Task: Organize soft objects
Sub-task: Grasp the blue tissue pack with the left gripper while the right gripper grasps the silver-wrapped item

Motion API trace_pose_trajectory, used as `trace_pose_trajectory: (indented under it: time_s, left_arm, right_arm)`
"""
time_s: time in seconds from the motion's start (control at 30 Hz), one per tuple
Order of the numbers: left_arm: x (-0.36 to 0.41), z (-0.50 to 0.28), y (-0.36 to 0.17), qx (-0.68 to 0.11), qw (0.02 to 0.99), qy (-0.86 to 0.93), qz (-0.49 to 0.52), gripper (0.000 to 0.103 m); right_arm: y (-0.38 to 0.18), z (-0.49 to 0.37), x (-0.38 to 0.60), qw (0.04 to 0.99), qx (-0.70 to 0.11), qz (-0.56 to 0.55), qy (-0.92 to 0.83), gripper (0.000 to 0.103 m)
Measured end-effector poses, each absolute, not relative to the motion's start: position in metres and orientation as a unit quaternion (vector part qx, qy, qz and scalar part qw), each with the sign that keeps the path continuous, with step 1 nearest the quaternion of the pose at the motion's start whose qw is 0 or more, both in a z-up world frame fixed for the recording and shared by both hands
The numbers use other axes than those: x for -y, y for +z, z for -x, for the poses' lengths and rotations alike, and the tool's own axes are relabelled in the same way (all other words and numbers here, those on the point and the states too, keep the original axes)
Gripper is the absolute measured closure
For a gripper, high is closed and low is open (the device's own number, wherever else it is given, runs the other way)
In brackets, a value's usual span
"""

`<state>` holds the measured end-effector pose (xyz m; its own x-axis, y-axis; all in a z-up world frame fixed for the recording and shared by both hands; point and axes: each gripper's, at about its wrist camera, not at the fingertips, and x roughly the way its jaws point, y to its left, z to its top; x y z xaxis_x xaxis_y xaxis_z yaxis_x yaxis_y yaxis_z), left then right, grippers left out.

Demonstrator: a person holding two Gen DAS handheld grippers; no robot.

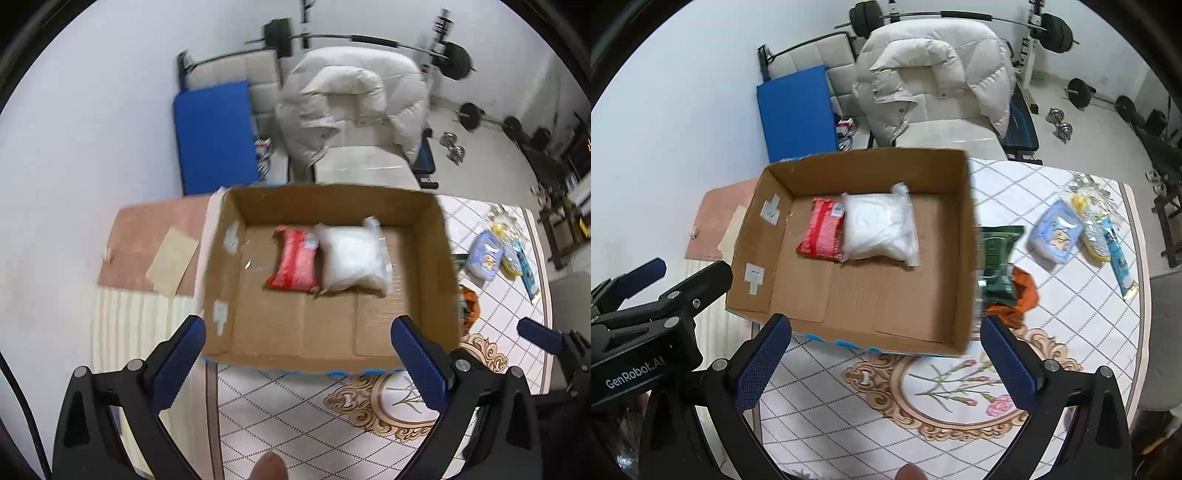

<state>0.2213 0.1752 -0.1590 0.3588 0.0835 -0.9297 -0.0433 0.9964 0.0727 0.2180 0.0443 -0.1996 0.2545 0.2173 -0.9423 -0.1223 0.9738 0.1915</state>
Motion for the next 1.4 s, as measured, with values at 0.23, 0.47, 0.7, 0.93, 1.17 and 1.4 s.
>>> trace_pose_trajectory:
  time_s: [0.23, 0.47, 0.7, 0.93, 1.17, 1.4]
  left_arm:
    - [-0.047, -0.287, -0.168, -0.576, 0.812, -0.042, -0.084, 0.0]
    - [0.102, -0.364, -0.289, -0.678, 0.699, -0.139, -0.179, 0.0]
    - [0.182, -0.395, -0.403, -0.727, 0.632, -0.137, -0.231, 0.0]
    - [0.162, -0.415, -0.428, -0.754, 0.633, -0.077, -0.161, 0.01]
    - [0.126, -0.431, -0.435, -0.769, 0.631, -0.043, -0.091, 0.031]
    - [0.115, -0.441, -0.431, -0.767, 0.637, -0.041, -0.059, 0.053]
  right_arm:
    - [-0.195, -0.256, 0.115, 0.792, -0.606, -0.074, 0.017, 0.0]
    - [-0.27, -0.332, 0.262, 0.749, -0.655, -0.093, -0.017, 0.0]
    - [-0.323, -0.377, 0.322, 0.722, -0.687, -0.084, -0.008, 0.001]
    - [-0.35, -0.396, 0.32, 0.706, -0.704, -0.074, 0.032, 0.006]
    - [-0.383, -0.422, 0.292, 0.68, -0.728, -0.055, 0.06, 0.008]
    - [-0.42, -0.438, 0.27, 0.644, -0.759, -0.049, 0.079, 0.014]
